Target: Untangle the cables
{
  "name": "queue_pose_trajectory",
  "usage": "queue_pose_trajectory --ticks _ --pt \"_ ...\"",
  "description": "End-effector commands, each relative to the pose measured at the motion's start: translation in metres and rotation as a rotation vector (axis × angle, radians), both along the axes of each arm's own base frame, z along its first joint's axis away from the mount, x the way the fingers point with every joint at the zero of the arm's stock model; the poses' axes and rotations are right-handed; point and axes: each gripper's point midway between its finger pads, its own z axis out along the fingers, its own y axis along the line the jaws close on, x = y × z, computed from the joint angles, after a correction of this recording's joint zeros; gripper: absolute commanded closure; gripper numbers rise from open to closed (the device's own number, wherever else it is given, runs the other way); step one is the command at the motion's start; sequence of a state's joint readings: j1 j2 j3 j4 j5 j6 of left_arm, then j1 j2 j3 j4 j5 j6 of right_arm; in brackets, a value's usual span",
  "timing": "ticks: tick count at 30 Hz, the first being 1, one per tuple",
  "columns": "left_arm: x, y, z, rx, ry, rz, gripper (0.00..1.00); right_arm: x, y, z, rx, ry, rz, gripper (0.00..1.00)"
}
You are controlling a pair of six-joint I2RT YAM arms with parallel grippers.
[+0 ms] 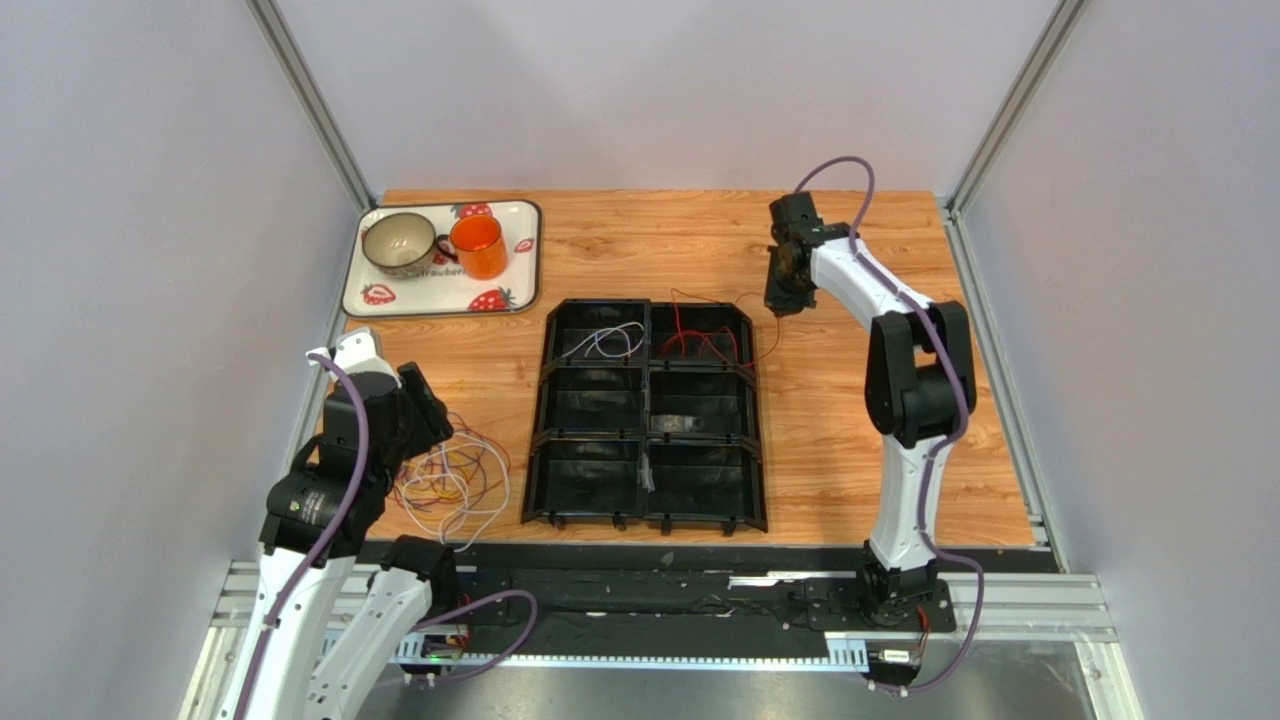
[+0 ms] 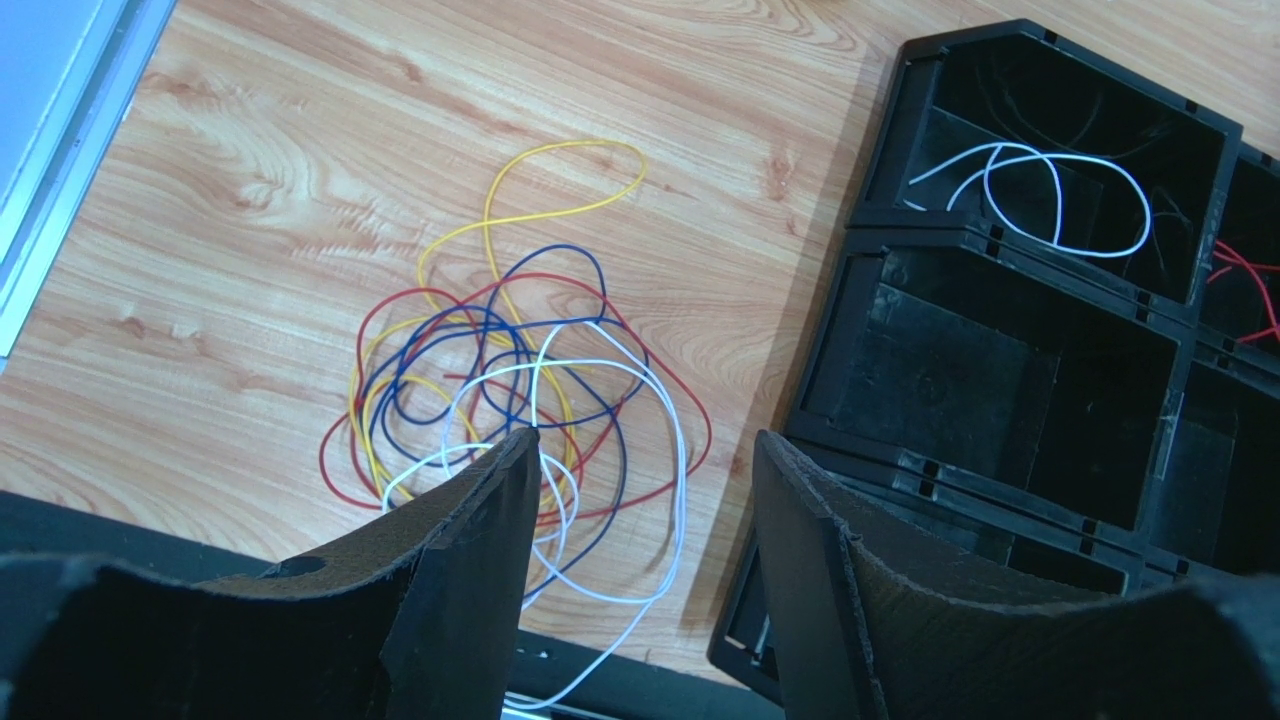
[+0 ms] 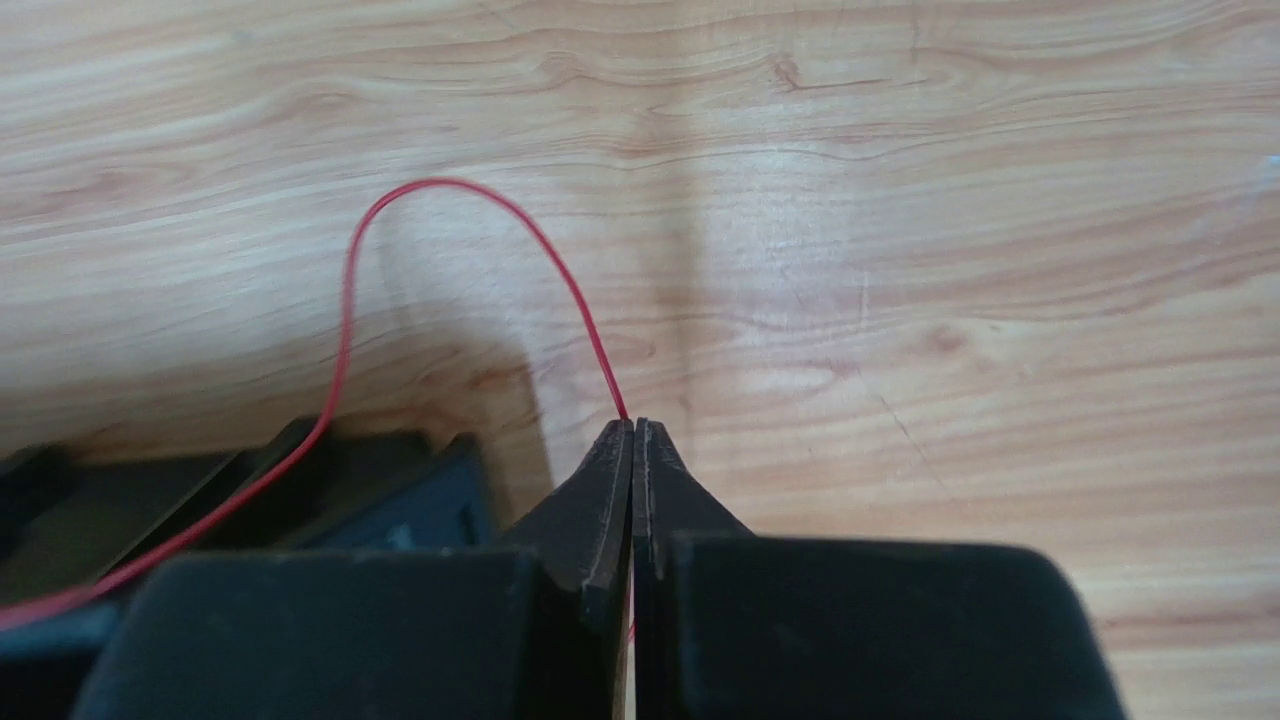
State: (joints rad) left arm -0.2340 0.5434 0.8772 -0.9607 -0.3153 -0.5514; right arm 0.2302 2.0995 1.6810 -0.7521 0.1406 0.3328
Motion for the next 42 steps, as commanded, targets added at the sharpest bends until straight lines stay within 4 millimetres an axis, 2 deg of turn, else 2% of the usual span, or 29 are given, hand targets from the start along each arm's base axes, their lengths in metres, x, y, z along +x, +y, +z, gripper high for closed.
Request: queue_pose_trajectory --ticks 1,2,4,5,8,9,13,15,16,19,20,23,24,26,27,28,29,33,34,36,40,42 --pt "0.003 0.0 0.008 -0.001 -0.026 -0.005 0.37 -0.003 0.011 0.085 0.092 -0.168 0.011 1.0" --pt "0.003 0.0 0.008 -0.001 -0.027 -0.005 0.37 -0.006 0.012 0.102 0.104 -0.204 0.016 1.0" --pt "0.003 -0.001 0.008 -0.004 -0.03 -0.007 0.37 -0.011 0.017 0.115 0.124 -0.227 0.027 1.0" --pt "0.003 -0.001 0.009 -0.003 -0.031 -0.008 0.37 -0.015 0.018 0.129 0.138 -0.256 0.032 1.0" --pt "0.003 -0.001 0.01 -0.006 -0.037 -0.011 0.37 -0.022 0.031 0.148 0.192 -0.296 0.068 1.0" --pt "0.002 -0.001 0.01 -0.006 -0.037 -0.011 0.37 -0.028 0.042 0.161 0.237 -0.322 0.107 1.0" --pt "0.002 -0.001 0.011 -0.006 -0.043 -0.01 0.37 -0.042 0.064 0.179 0.294 -0.374 0.186 1.0" --pt "0.002 -0.001 0.011 -0.008 -0.046 -0.011 0.37 -0.046 0.068 0.175 0.298 -0.362 0.199 1.0" --pt "0.002 -0.001 0.01 -0.008 -0.044 -0.011 0.37 -0.048 0.069 0.166 0.299 -0.329 0.2 1.0" --pt "0.002 -0.001 0.01 -0.007 -0.045 -0.012 0.37 -0.051 0.081 0.153 0.324 -0.272 0.216 0.82" --pt "0.002 -0.001 0.011 -0.007 -0.047 -0.012 0.37 -0.052 0.088 0.15 0.339 -0.261 0.229 0.68" --pt "0.002 -0.001 0.01 -0.008 -0.046 -0.011 0.37 -0.044 0.099 0.149 0.386 -0.262 0.215 0.52" --pt "0.002 -0.001 0.01 -0.008 -0.046 -0.011 0.37 -0.037 0.101 0.157 0.394 -0.287 0.209 0.5" --pt "0.002 -0.001 0.011 -0.007 -0.047 -0.01 0.37 -0.023 0.104 0.153 0.388 -0.294 0.194 0.47" --pt "0.002 -0.001 0.011 -0.007 -0.047 -0.01 0.37 -0.013 0.106 0.165 0.388 -0.325 0.188 0.46" --pt "0.001 0.0 0.011 -0.007 -0.049 -0.008 0.37 -0.008 0.106 0.164 0.378 -0.32 0.183 0.46" --pt "0.001 0.0 0.01 -0.007 -0.046 -0.007 0.37 0.002 0.103 0.149 0.344 -0.297 0.161 0.45" --pt "0.002 0.0 0.01 -0.005 -0.044 -0.005 0.37 0.031 0.086 0.132 0.257 -0.278 0.092 0.43" --pt "0.001 0.0 0.01 -0.005 -0.045 -0.005 0.38 0.04 0.08 0.121 0.225 -0.262 0.067 0.43" --pt "0.002 0.0 0.009 -0.003 -0.039 -0.007 0.37 0.047 0.074 0.112 0.222 -0.241 0.05 0.41" --pt "0.004 -0.001 0.007 0.0 -0.023 -0.009 0.38 0.054 0.067 0.078 0.217 -0.159 0.007 0.39" --pt "0.005 -0.001 0.006 0.001 -0.016 -0.007 0.37 0.059 0.063 0.072 0.223 -0.154 -0.018 0.38"
